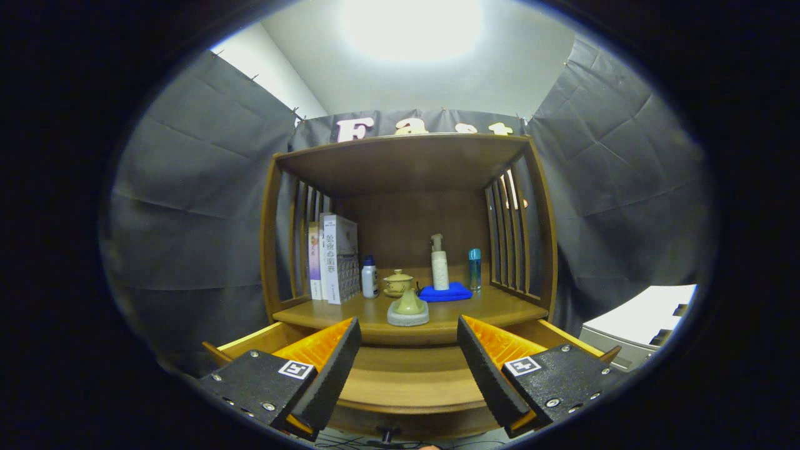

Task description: Pull open the drawer, take out the items inside it, and place them on the countertop above the cabinet.

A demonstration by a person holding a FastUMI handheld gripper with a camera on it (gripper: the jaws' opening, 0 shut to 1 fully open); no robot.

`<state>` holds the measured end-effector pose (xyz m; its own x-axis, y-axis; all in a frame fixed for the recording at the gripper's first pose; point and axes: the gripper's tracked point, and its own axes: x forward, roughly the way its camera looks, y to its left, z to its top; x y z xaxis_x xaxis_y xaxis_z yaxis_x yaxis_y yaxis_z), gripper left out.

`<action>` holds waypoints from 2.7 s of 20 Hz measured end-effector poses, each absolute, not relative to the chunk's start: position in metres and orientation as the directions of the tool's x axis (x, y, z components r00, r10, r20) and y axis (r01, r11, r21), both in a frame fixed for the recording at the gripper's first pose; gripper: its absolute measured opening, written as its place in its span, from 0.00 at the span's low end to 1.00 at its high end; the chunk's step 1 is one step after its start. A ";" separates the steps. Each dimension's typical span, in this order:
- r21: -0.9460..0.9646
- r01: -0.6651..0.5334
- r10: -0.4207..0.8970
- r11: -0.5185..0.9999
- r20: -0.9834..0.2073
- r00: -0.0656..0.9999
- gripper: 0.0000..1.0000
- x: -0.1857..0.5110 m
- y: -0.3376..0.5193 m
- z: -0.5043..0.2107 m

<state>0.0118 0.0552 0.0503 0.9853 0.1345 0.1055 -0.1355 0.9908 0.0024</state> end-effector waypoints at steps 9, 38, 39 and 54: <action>-0.023 -0.193 0.194 0.981 0.036 0.980 0.95 -0.032 0.066 -0.018; 0.004 -0.084 0.084 0.996 -0.163 0.983 0.95 0.012 0.070 -0.098; 0.006 -0.083 0.083 0.997 -0.169 0.982 0.95 0.015 0.070 -0.098; 0.011 -0.074 0.074 0.997 -0.160 0.984 0.95 0.075 0.075 -0.087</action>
